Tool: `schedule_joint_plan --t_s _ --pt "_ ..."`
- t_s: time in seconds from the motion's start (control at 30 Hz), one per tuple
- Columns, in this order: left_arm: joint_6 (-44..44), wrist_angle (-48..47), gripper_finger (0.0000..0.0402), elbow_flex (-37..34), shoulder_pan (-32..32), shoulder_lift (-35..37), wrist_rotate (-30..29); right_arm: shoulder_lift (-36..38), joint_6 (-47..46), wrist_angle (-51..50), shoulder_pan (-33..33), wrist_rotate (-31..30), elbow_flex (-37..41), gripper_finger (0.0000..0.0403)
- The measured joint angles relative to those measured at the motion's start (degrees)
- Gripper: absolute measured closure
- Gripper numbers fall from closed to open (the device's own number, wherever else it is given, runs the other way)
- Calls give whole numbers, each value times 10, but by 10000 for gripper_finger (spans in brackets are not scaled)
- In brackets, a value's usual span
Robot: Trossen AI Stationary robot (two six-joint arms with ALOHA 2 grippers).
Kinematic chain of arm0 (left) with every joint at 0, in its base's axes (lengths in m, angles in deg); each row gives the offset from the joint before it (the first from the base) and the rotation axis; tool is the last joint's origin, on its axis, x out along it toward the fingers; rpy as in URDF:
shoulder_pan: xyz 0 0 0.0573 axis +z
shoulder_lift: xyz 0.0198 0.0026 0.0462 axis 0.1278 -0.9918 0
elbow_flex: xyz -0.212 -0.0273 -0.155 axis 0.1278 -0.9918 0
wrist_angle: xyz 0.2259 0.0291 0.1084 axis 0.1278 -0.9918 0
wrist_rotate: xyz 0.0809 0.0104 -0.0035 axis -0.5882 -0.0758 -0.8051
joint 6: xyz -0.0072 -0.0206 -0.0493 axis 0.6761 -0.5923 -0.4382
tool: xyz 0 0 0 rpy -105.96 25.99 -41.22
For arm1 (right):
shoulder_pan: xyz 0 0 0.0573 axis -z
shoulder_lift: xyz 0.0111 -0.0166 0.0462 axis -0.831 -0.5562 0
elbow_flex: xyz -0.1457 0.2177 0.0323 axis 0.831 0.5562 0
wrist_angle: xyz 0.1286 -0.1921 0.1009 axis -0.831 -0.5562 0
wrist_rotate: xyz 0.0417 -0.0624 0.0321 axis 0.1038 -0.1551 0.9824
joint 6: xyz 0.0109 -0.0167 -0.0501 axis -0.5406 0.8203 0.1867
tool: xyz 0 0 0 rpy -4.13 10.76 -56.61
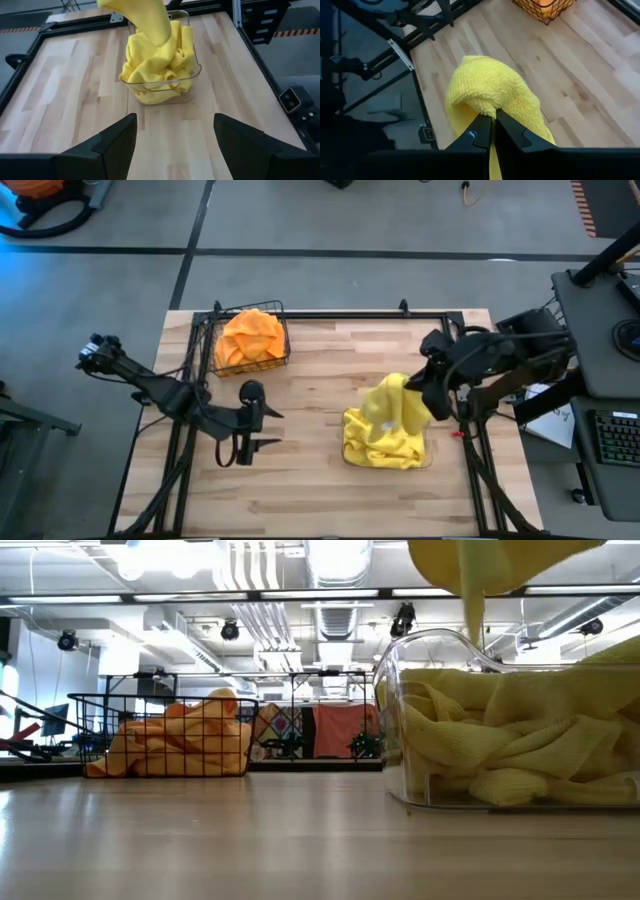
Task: Sort microfiber towel by color & place in baskets
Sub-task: Put the yellow towel into the transparent bin
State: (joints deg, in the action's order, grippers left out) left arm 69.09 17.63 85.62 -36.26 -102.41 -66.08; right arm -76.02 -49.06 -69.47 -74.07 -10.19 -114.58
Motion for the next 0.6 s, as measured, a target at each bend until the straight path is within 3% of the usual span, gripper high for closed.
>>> schedule_joint_plan --t_s 0.17,0.27,0.6 --pt "-11 8 154 0 0 -10 0 1 12 0 1 -45 41 394" --pt "-11 8 154 0 0 -18 -2 -11 36 1 0 -42 88 394" --pt "-22 8 155 0 0 -39 -13 -63 45 48 0 102 282 394"
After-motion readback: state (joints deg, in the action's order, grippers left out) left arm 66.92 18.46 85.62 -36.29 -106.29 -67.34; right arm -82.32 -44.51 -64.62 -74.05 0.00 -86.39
